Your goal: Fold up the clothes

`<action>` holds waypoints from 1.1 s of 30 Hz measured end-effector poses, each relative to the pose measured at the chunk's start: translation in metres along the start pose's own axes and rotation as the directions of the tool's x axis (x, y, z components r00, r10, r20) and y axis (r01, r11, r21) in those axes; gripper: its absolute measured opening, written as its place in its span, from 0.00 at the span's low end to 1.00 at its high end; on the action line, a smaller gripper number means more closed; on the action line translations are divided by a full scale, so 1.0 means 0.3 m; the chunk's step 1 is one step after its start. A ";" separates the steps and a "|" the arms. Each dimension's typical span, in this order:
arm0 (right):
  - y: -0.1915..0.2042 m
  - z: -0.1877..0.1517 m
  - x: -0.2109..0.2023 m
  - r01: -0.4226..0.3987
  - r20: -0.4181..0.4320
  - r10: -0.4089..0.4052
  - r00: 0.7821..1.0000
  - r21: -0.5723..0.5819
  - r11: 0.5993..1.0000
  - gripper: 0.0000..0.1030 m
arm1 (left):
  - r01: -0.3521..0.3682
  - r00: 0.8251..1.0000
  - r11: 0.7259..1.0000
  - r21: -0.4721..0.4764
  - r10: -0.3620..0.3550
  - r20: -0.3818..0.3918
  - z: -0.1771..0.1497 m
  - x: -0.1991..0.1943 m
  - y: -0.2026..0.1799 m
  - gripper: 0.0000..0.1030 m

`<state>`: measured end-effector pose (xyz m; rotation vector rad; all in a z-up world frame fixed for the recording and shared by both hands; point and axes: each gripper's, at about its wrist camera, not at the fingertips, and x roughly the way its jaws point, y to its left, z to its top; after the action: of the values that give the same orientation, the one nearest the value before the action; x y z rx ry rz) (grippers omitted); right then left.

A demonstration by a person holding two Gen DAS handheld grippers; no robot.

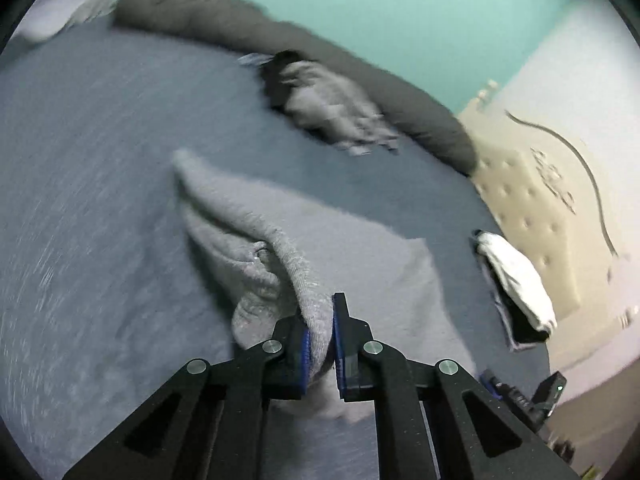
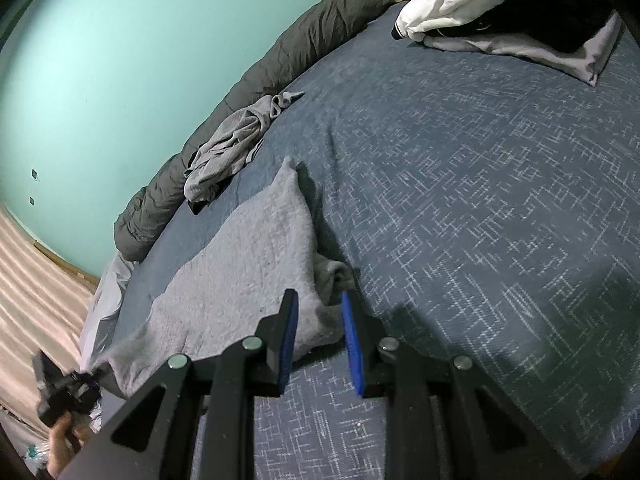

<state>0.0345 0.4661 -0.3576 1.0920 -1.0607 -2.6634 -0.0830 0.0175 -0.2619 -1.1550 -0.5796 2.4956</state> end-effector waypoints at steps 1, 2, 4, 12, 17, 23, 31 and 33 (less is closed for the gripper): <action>-0.006 0.001 -0.005 0.000 0.001 0.000 1.000 0.003 1.000 0.21 | 0.014 1.000 0.999 0.039 -0.013 -0.002 0.018 0.021 -0.068 0.09; -0.012 0.003 -0.009 0.001 0.002 -0.001 1.000 0.007 1.000 0.21 | 0.026 1.000 0.997 0.077 -0.025 -0.005 0.033 0.043 -0.132 0.09; -0.025 0.003 -0.019 0.001 0.006 -0.001 1.000 0.016 1.000 0.21 | 0.060 0.998 0.985 0.164 -0.055 -0.033 0.045 0.113 -0.281 0.09; -0.101 0.016 -0.060 0.027 0.023 -0.029 0.999 0.059 0.998 0.21 | 0.214 0.946 0.912 0.350 -0.104 -0.307 -0.195 0.502 -0.699 0.07; -0.111 0.028 -0.071 0.029 0.023 -0.030 0.999 0.059 0.998 0.21 | 0.234 0.909 0.894 0.383 -0.061 -0.411 -0.345 0.568 -0.741 0.07; -0.074 0.050 -0.074 -0.014 0.023 0.013 1.000 0.040 0.999 0.21 | 0.145 0.954 0.926 0.350 -0.037 -0.298 -0.225 0.431 -0.599 0.39; 0.044 0.074 -0.039 -0.162 0.016 0.162 0.987 0.017 0.987 0.41 | 0.024 0.972 0.950 0.312 0.050 -0.229 -0.155 0.341 -0.395 0.39; 0.078 0.070 -0.005 -0.196 -0.008 0.197 0.980 0.009 0.980 0.41 | -0.007 0.969 0.952 0.308 0.082 -0.231 -0.157 0.339 -0.341 0.39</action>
<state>0.0180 0.4609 -0.3315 0.9448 -1.1161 -2.4999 -0.0965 0.1624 -0.3049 -1.3301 -0.0969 2.3247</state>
